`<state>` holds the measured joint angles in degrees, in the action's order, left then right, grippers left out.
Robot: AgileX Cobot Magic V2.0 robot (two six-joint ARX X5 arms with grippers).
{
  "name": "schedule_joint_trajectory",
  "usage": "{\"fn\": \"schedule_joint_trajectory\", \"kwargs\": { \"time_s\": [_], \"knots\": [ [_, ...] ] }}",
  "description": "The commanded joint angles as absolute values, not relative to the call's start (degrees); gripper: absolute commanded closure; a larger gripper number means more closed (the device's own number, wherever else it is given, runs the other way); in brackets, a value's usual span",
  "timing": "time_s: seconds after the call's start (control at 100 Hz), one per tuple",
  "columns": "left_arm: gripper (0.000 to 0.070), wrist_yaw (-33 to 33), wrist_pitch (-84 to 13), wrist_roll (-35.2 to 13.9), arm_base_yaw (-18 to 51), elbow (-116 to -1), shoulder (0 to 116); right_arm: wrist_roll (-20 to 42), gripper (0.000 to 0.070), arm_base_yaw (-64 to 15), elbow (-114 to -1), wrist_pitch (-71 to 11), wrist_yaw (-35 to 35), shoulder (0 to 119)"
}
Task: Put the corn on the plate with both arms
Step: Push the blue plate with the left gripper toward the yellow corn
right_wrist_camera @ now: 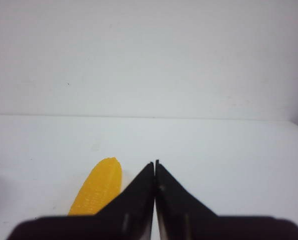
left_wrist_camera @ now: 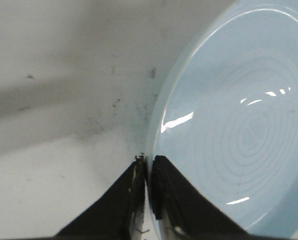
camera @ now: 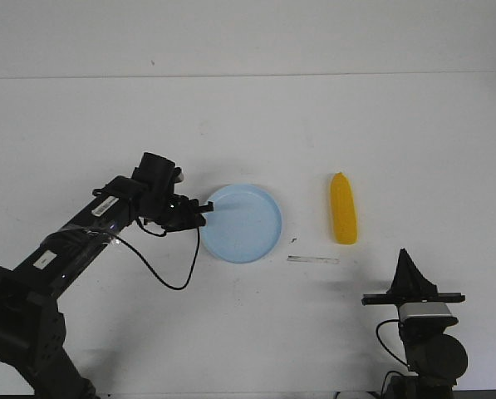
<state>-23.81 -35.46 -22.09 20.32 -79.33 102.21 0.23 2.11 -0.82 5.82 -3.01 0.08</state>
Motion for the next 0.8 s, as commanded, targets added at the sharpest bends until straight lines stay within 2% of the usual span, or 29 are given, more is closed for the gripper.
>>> {"fn": "schedule_joint_trajectory", "kwargs": {
  "time_s": [0.0, 0.1, 0.48, 0.51, 0.58, 0.63, 0.67, 0.79],
  "knots": [
    [0.0699, -23.7, -34.7, -23.9, 20.6, -80.2, 104.0, 0.2, 0.0699, 2.2, -0.7, 6.4, -3.0, 0.1],
    [0.0699, -23.7, -34.0, -25.2, 21.4, -80.2, 105.1, 0.2, 0.0699, 2.2, -0.7, 6.4, -3.0, 0.1],
    [0.0693, -23.7, -33.7, -25.1, 21.8, -80.2, 107.9, 0.2, 0.0699, 2.2, -0.7, 6.4, -3.0, 0.1],
    [0.0671, -23.7, -33.6, -25.1, 21.8, -80.2, 107.9, 0.2, 0.0699, 2.2, -0.7, 6.4, -3.0, 0.1],
    [0.0533, -23.7, -33.5, -25.0, 21.7, -80.2, 107.9, 0.2, 0.0699, 2.2, -0.7, 6.4, -3.0, 0.1],
    [0.0475, -23.7, -33.4, -24.9, 21.8, -80.2, 107.9, 0.2, 0.0699, 2.2, -0.7, 6.4, -3.0, 0.1],
    [0.0452, -23.8, -33.3, -24.9, 21.7, -80.2, 107.9, 0.2, 0.0699, 2.2, -0.7, 6.4, -3.0, 0.1],
    [0.0453, -23.8, -33.3, -24.7, 21.8, -80.2, 107.6, 0.2, 0.0699, 2.2, -0.7, 6.4, -3.0, 0.1]
  ]
}}
